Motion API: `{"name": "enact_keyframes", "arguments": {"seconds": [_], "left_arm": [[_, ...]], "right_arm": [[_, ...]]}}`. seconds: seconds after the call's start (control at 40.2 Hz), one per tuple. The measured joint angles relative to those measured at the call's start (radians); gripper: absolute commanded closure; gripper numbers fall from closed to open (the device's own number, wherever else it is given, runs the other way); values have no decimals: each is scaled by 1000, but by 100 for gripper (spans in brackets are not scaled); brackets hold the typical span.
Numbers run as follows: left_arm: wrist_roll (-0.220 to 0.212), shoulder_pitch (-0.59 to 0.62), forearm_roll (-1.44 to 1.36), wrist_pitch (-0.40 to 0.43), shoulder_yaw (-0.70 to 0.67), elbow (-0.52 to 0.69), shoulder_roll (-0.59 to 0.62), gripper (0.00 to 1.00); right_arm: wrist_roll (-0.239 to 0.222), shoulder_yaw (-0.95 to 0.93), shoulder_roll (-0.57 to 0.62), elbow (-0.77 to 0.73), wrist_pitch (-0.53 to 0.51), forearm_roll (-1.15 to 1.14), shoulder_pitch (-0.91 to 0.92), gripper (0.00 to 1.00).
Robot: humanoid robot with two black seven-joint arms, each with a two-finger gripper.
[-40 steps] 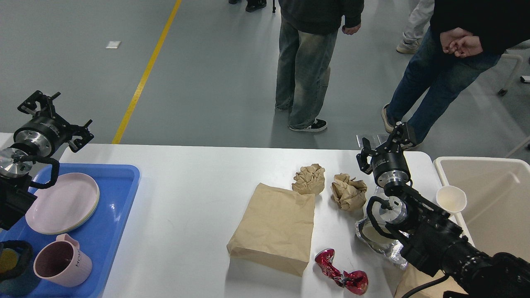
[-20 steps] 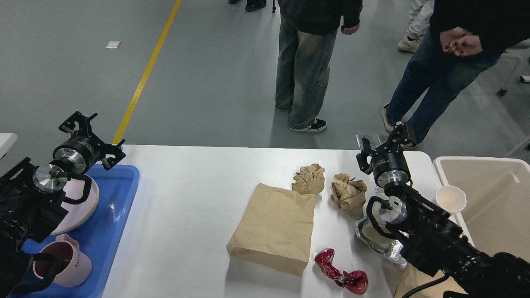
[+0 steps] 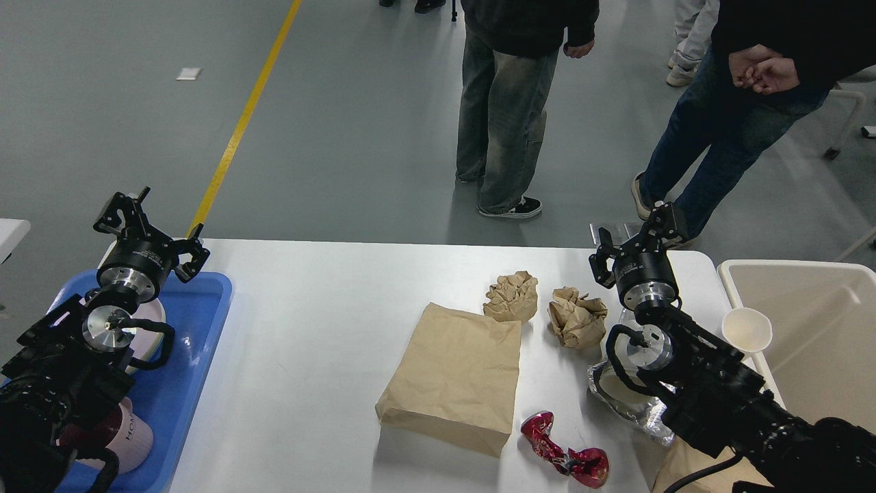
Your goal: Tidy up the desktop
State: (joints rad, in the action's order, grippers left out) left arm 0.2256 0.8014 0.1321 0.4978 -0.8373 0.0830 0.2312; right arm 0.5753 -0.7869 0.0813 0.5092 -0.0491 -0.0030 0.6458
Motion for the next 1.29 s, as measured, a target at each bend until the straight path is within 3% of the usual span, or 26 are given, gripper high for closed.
{"name": "enact_keyframes", "arguments": {"seconds": [0.324,0.473,0.647,1.294], "left_arm": [[96,-2,2,2,-4,0,-22,4],[189,-15,2,12,-2,0,-35,4],[265,-29,1,36,-2,0,-45,4],[273,-30,1,38,-2,0,-46,4]], "right_arm": [[0,0,0,0,0,0,0,0],[0,0,0,1,0,0,0,0],[0,0,0,1,0,0,0,0],[0,0,0,1,0,0,0,0]]}}
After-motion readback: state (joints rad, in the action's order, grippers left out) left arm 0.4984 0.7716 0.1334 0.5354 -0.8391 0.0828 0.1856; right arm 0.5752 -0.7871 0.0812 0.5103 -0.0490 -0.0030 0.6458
